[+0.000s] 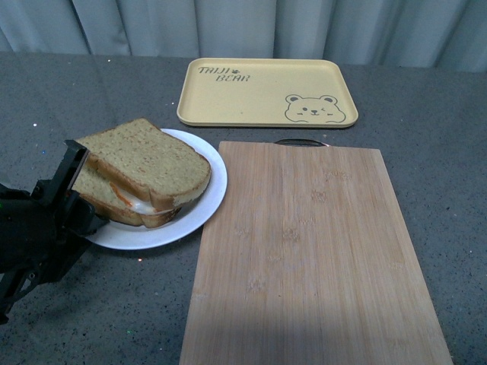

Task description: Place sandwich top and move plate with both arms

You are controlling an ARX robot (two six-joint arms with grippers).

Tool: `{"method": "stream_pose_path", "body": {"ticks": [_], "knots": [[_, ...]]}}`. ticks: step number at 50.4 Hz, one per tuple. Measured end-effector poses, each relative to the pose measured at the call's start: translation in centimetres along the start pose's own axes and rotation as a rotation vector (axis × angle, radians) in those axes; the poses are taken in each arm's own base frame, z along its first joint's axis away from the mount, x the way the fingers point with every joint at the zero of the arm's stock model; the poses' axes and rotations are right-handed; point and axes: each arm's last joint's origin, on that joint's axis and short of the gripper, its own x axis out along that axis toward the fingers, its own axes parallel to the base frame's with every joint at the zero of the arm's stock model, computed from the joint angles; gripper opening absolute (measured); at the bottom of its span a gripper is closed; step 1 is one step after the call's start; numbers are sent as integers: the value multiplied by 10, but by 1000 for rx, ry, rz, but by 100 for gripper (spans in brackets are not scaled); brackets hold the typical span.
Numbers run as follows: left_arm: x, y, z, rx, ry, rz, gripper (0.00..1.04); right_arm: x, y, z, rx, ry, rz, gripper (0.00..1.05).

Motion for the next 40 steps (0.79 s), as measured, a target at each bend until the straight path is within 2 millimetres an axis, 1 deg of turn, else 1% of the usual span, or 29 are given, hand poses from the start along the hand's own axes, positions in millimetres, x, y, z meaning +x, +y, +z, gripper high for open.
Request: {"method": "stream_pose_path", "body": {"ticks": [3, 16, 21, 25, 31, 40], "knots": [[-3, 1, 2, -29, 8, -34, 5, 0, 0, 0, 0, 0, 0, 95], [-17, 5, 4, -139, -21, -216, 4, 0, 0, 0, 0, 0, 0, 95], [-20, 1, 6, -165, -46, -282, 4, 0, 0, 0, 0, 0, 0, 95], [-20, -10, 9, -176, -69, -353, 4, 0, 0, 0, 0, 0, 0, 95], [-15, -27, 10, -193, -92, -405, 4, 0, 0, 0, 0, 0, 0, 95], [6, -61, 2, -193, -85, -382, 4, 0, 0, 0, 0, 0, 0, 95]]}}
